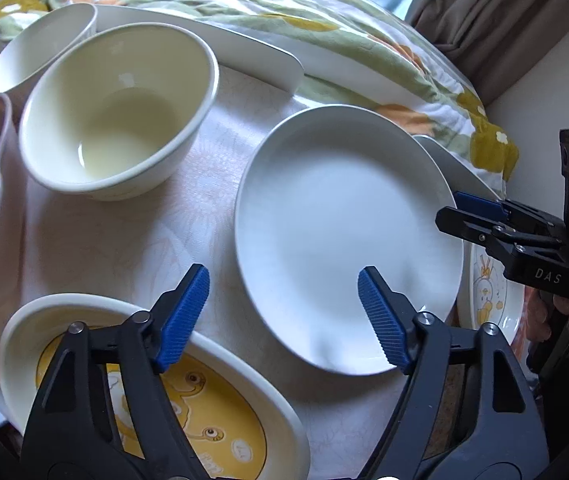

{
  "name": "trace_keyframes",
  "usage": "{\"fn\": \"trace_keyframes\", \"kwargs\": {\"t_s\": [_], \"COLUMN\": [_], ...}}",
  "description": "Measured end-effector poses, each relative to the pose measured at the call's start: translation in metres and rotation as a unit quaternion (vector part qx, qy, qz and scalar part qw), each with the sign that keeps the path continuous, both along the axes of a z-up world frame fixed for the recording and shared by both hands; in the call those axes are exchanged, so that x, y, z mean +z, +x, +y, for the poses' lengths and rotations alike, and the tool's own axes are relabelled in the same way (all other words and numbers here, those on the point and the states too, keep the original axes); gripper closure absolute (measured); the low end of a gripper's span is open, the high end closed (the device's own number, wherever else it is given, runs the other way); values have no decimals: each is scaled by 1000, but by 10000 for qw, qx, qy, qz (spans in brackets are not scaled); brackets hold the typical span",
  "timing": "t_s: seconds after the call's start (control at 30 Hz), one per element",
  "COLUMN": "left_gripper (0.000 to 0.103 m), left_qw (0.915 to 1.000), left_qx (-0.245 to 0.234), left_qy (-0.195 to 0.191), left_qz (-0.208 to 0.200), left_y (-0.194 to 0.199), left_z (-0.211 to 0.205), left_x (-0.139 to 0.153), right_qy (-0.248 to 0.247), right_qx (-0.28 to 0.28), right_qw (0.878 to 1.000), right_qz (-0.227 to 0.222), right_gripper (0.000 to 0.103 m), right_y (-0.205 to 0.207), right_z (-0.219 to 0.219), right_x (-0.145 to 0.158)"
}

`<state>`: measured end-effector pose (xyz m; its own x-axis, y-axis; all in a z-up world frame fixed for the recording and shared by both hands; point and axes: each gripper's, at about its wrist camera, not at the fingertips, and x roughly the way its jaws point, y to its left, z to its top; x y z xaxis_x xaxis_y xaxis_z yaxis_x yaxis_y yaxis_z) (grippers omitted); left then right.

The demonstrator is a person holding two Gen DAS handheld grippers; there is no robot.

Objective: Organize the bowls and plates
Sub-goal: 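Close both tools on the white plate rim, then lift the white plate with both tools and lower it onto the lion plate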

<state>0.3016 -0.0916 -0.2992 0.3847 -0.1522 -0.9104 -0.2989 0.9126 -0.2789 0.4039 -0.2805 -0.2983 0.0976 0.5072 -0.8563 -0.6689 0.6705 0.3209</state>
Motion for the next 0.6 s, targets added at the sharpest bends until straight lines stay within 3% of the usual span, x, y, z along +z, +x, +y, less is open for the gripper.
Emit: {"fn": "trace_keyframes", "kwargs": {"t_s": [0.2, 0.27, 0.3, 0.4, 0.5, 0.6], "left_gripper": [36, 43, 54, 69, 80, 82], "left_qw": [9998, 9997, 9996, 9995, 9988, 9991], "left_qx": [20, -11, -35, -51, -39, 41], "left_qy": [190, 238, 262, 285, 461, 400], "left_qz": [30, 46, 72, 160, 141, 166], "left_y": [5, 7, 8, 8, 5, 5], "left_z": [0, 0, 0, 0, 0, 5], "left_x": [-6, -4, -5, -9, -8, -9], "right_qy": [11, 5, 11, 26, 22, 46], "right_qx": [359, 402, 411, 463, 481, 487], "right_qw": [9993, 9991, 9991, 9986, 9986, 9986], "right_qz": [109, 126, 139, 244, 226, 192], "right_gripper": [68, 69, 70, 82, 87, 88], "right_y": [3, 6, 6, 8, 9, 9], "right_z": [2, 2, 3, 3, 1, 1], "right_x": [-9, -12, -13, -18, -19, -18]}}
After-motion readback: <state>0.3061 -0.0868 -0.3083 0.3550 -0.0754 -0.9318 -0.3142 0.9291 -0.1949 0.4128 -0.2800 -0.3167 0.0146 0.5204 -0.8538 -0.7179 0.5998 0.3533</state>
